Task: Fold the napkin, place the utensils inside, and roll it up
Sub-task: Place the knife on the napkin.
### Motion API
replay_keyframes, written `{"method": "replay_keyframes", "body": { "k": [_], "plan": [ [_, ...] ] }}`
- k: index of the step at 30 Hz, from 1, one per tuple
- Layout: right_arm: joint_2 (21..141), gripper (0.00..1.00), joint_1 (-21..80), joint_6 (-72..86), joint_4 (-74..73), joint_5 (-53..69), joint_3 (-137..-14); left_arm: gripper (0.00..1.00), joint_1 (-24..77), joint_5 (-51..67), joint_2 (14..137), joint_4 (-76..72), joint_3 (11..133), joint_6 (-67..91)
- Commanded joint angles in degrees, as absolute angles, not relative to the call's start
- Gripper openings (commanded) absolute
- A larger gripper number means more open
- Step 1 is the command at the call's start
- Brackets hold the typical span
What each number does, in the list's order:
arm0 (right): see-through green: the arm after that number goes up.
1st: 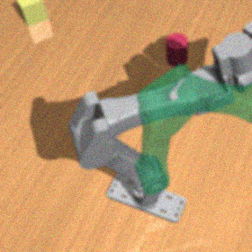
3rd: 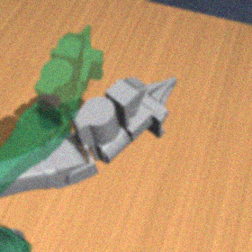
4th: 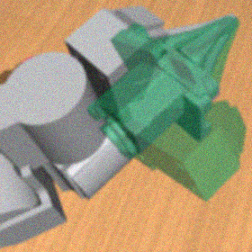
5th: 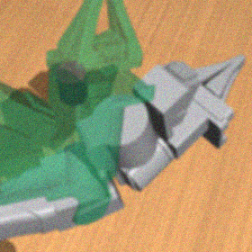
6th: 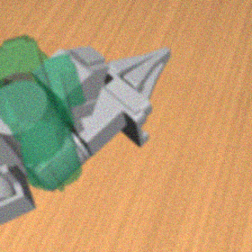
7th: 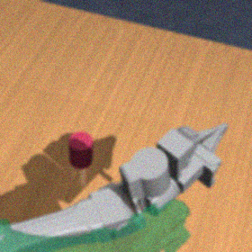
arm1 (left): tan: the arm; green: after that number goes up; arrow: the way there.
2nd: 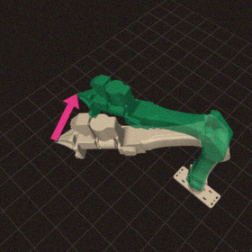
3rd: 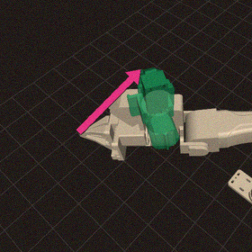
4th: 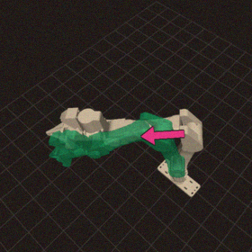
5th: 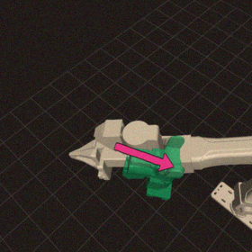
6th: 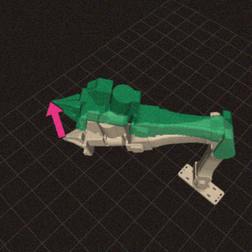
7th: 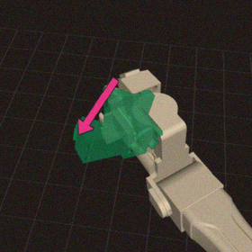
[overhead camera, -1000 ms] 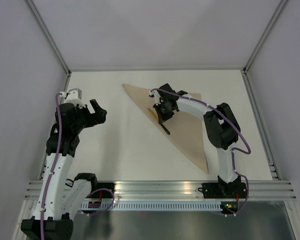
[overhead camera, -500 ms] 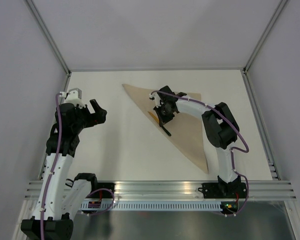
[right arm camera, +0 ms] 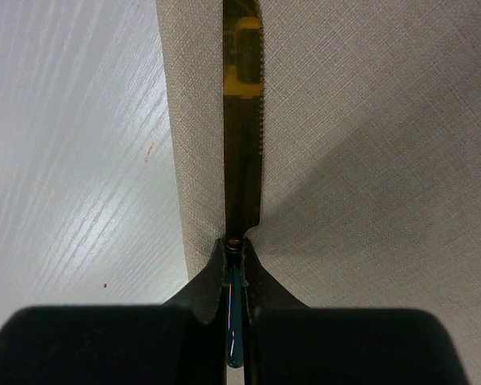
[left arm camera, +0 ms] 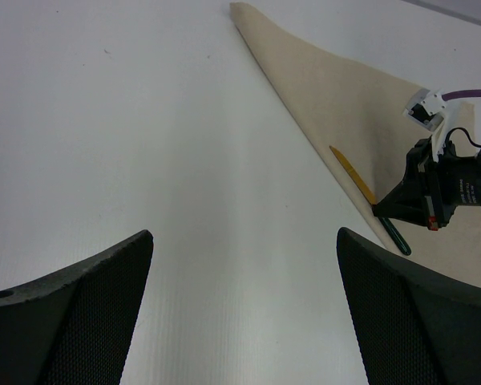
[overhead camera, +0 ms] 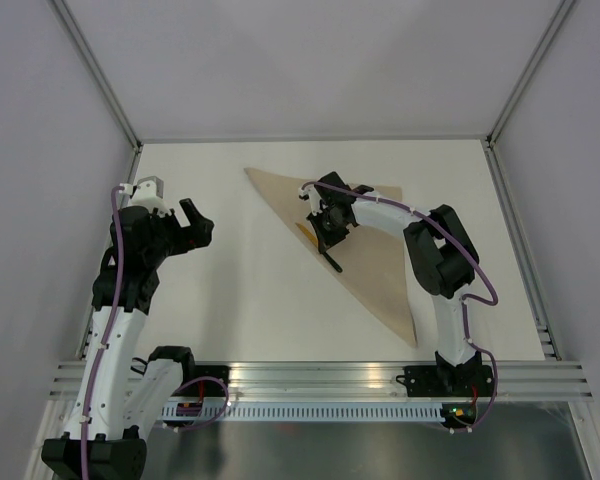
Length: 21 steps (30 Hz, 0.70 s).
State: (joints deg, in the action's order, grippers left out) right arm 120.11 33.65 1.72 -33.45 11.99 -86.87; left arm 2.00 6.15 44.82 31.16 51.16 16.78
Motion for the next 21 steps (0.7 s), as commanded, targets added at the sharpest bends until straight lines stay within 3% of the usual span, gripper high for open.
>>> {"method": "replay_keyframes", "body": {
  "k": [1, 21],
  "plan": [
    [119.45, 0.0, 34.19, 2.29, -33.22, 11.25, -85.96, 1.0, 2.11, 6.59, 44.3, 30.67, 51.68, 15.03],
    [120.06, 0.0, 34.98, 1.41, -33.4, 11.86, -87.98, 1.0, 2.11, 6.77, 44.21, 30.67, 51.68, 14.94]
  ]
}}
